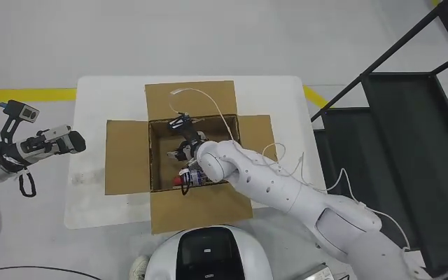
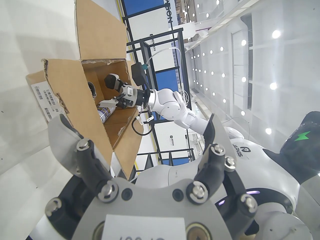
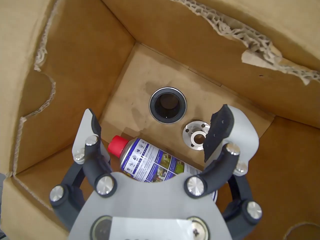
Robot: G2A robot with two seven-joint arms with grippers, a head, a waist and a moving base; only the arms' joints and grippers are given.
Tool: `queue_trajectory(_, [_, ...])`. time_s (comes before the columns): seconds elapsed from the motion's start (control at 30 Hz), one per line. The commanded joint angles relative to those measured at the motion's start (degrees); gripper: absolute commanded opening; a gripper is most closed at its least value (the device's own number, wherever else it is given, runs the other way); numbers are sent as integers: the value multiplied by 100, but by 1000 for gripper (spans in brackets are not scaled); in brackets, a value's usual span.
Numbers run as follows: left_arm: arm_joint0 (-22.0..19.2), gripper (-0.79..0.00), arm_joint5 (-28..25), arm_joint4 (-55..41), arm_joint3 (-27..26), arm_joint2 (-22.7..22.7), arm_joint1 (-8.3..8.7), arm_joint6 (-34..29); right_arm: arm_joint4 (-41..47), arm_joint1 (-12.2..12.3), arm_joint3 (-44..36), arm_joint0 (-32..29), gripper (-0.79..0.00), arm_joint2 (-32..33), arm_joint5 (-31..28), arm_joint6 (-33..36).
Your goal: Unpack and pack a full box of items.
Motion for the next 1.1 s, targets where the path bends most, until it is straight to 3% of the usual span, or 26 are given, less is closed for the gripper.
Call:
queue_trajectory(0.0, [0,0,0,0,0,0,0,0,11,-105,194,59,0,-81,13,22])
queue_trajectory(0.27, [0,0,0,0,0,0,0,0,-26,-500,865,231,-9,-281,102,-38])
queue_trajectory(0.43, [0,0,0,0,0,0,0,0,-33,-690,1216,291,-523,-287,223,-58])
queue_trajectory(0.47, [0,0,0,0,0,0,0,0,-27,-722,1273,293,-588,-277,256,-65])
queue_trajectory(0.5, [0,0,0,0,0,0,0,0,-21,-751,1325,295,-763,-268,268,-63])
queue_trajectory(0.8, [0,0,0,0,0,0,0,0,-290,-783,1061,78,-785,-63,498,-113])
queue_trajectory(1.07, [0,0,0,0,0,0,0,0,-1349,-328,-580,-586,-785,431,830,514])
